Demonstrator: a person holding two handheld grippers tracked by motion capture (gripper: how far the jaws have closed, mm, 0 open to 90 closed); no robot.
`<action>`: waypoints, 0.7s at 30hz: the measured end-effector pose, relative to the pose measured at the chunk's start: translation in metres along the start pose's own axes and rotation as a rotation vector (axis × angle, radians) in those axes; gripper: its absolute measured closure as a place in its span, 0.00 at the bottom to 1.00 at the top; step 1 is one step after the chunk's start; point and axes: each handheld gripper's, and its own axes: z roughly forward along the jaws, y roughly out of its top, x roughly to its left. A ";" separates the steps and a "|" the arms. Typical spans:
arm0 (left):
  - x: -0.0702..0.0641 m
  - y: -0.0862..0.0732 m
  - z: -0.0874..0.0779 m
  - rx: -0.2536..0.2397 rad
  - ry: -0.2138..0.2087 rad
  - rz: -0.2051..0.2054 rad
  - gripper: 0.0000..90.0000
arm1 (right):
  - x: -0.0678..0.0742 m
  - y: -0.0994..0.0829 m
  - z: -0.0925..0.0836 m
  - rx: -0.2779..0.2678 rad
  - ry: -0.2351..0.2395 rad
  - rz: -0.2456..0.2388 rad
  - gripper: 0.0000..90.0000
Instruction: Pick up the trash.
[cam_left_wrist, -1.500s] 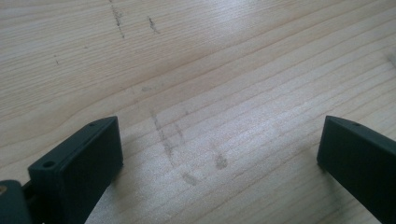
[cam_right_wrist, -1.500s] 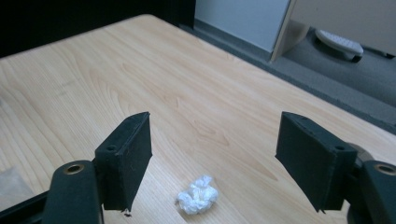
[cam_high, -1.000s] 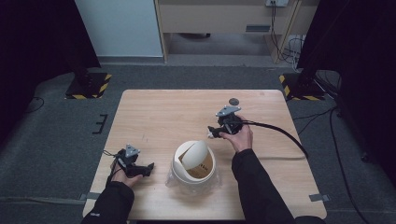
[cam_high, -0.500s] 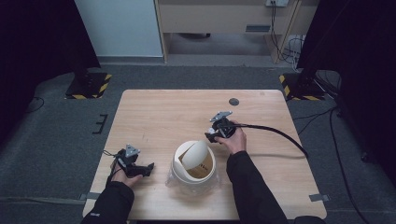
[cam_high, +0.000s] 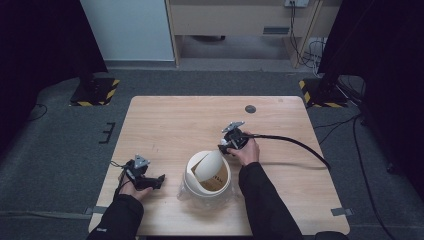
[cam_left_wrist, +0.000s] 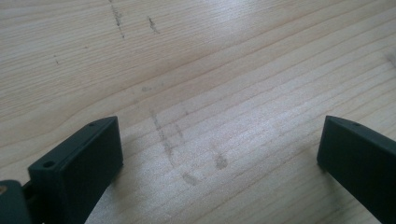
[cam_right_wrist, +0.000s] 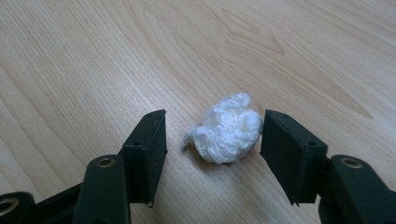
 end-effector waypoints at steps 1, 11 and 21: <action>0.000 0.000 0.000 0.000 0.000 0.000 0.00 | 0.000 0.000 0.001 0.001 -0.001 0.002 0.48; 0.000 0.000 0.000 0.000 0.000 0.000 0.00 | 0.002 -0.002 0.006 -0.004 0.010 0.029 0.68; 0.000 0.000 0.000 0.000 0.000 0.000 0.00 | -0.003 0.004 -0.009 -0.043 0.004 0.038 0.73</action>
